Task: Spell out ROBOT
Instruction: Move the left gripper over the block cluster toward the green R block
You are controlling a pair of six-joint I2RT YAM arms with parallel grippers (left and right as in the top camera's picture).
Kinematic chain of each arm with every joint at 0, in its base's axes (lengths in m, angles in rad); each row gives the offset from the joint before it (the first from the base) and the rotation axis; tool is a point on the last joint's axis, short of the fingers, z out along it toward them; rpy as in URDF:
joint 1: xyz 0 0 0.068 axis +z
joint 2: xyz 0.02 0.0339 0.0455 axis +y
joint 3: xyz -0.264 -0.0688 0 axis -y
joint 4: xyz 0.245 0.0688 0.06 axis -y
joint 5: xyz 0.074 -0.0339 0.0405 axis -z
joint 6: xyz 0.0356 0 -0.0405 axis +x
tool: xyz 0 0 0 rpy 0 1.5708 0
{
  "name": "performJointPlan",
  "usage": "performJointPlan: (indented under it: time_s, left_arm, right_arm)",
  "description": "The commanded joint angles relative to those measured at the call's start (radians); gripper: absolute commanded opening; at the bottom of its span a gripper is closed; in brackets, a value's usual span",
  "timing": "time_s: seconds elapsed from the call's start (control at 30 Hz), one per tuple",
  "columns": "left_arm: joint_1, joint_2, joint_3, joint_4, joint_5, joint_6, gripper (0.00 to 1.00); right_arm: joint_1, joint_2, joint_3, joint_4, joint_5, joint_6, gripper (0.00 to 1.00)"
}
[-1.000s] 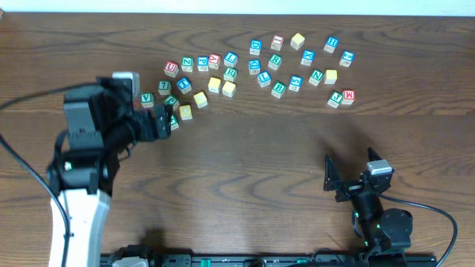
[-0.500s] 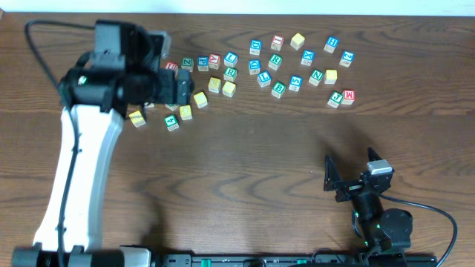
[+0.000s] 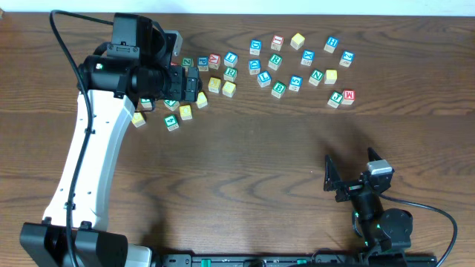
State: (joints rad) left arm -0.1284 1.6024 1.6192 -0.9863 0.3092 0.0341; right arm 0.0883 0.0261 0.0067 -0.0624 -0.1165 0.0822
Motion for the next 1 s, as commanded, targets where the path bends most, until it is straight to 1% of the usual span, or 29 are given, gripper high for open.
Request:
performJointPlan:
  time_s: [0.0, 0.13, 0.27, 0.33, 0.5, 0.67, 0.8, 0.97]
  left_arm:
    - [-0.014, 0.003, 0.024, 0.005, 0.004, 0.006, 0.98]
    - [-0.037, 0.007, 0.024, 0.021, -0.008, 0.006, 0.98]
    - [-0.073, 0.008, 0.024, 0.053, -0.106, -0.033, 0.98]
    - [-0.088, 0.01, 0.024, 0.061, -0.128, -0.039, 0.98]
    - [-0.109, 0.03, 0.024, 0.082, -0.139, -0.082, 0.98]
    - [-0.134, 0.081, 0.033, 0.155, -0.138, -0.111, 0.99]
    - [-0.165, 0.199, 0.151, 0.136, -0.139, -0.1, 0.98]
    - [-0.198, 0.4, 0.361, 0.084, -0.172, -0.035, 0.99]
  right_arm:
    - [-0.002, -0.002, -0.001, -0.002, -0.01, -0.005, 0.99]
    - [-0.002, -0.001, -0.001, -0.002, -0.01, -0.005, 0.99]
    - [-0.002, -0.002, -0.001, -0.002, -0.009, -0.005, 0.99]
    - [-0.002, -0.002, -0.001, -0.002, -0.01, -0.005, 0.99]
    - [-0.002, -0.002, -0.001, -0.002, -0.01, -0.005, 0.99]
    - [-0.002, -0.001, -0.001, -0.002, -0.009, -0.005, 0.99]
    - [-0.002, -0.001, -0.001, -0.002, -0.009, -0.005, 0.99]
    - [-0.002, -0.002, -0.001, -0.002, -0.01, -0.005, 0.99]
